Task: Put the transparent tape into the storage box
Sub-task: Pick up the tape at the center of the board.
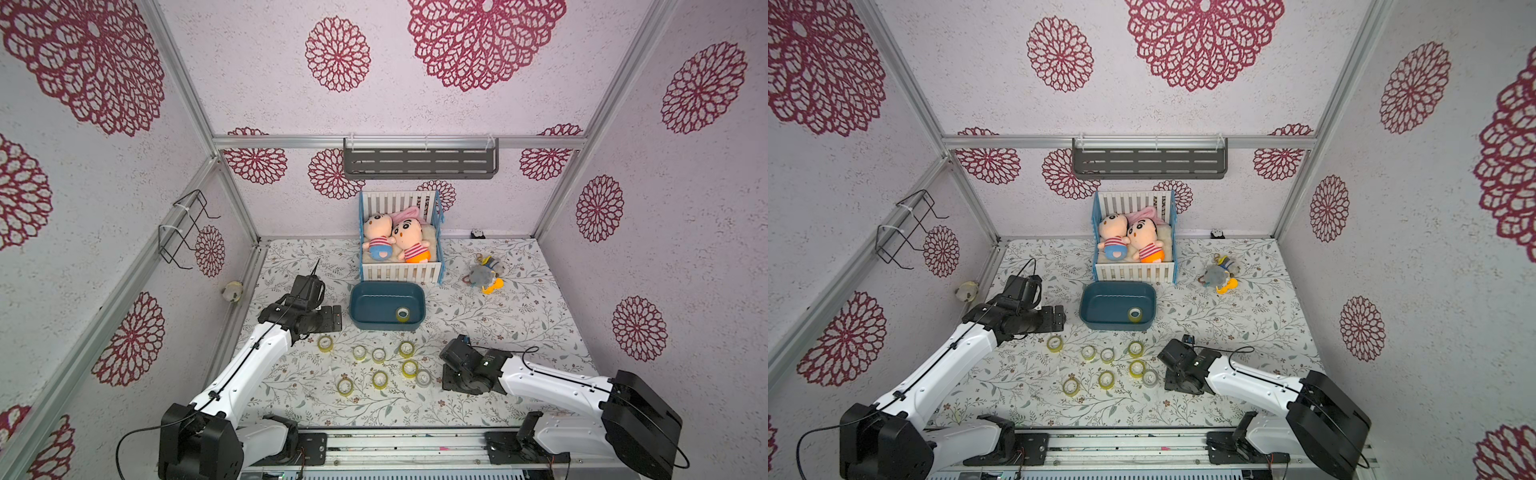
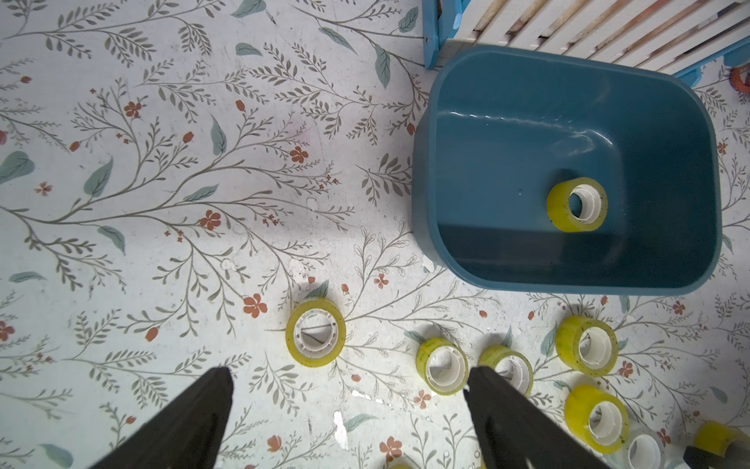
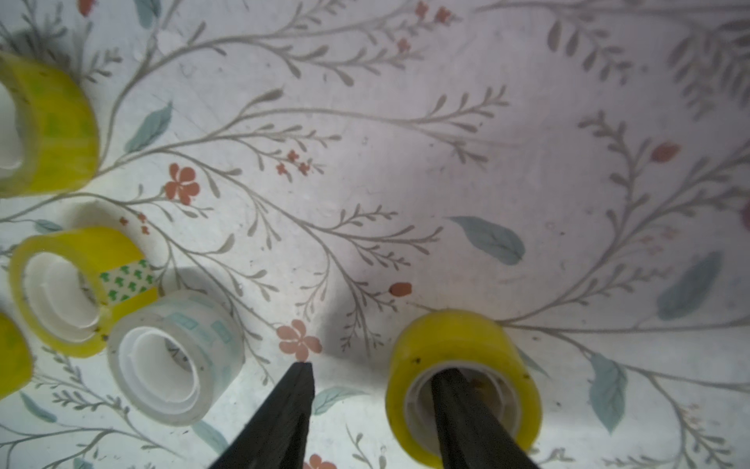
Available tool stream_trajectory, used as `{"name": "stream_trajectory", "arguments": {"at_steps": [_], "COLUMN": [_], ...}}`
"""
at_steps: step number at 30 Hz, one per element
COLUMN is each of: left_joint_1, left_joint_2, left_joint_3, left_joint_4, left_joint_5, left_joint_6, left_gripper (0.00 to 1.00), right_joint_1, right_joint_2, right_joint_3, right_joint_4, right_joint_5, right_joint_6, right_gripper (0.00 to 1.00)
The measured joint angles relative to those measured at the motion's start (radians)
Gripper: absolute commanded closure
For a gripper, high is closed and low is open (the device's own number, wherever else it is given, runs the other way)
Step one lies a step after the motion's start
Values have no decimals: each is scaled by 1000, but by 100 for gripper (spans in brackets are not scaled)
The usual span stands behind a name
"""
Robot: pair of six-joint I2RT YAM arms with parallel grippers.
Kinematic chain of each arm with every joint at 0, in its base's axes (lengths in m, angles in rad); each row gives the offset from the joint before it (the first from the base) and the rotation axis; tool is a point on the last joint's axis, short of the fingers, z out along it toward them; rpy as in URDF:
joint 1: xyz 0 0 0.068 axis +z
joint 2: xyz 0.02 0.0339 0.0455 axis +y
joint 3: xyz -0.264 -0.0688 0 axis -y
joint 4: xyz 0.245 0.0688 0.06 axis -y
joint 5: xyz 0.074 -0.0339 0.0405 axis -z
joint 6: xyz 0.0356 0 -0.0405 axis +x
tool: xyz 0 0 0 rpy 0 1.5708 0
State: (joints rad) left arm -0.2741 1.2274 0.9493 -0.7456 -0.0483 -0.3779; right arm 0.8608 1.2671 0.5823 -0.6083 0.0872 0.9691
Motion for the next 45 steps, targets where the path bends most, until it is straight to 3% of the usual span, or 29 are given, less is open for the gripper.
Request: {"name": "stream_trajectory", "arguments": {"at_steps": [7, 17, 25, 36, 45], "left_joint_1": [0, 0, 0, 0, 0], "left_joint_2": [0, -6, -6, -42, -55], "left_joint_3": [0, 0, 0, 0, 2], "left_joint_4": [0, 0, 0, 1, 9], "left_joint_5": [-3, -8, -11, -14, -3], "left_joint_6": [0, 0, 0, 1, 7], "left_gripper": [3, 3, 3, 3, 3], "right_joint_1": [0, 0, 0, -13, -84], "right_joint_2": [11, 13, -49, -43, 238], "right_joint_3": [-1, -4, 32, 354, 739], "right_joint_4": [19, 16, -94, -213, -220], "right_joint_5": [14, 51, 76, 105, 99], "right_joint_6": [-13, -19, -33, -90, -248], "right_gripper": [53, 79, 87, 91, 93]}}
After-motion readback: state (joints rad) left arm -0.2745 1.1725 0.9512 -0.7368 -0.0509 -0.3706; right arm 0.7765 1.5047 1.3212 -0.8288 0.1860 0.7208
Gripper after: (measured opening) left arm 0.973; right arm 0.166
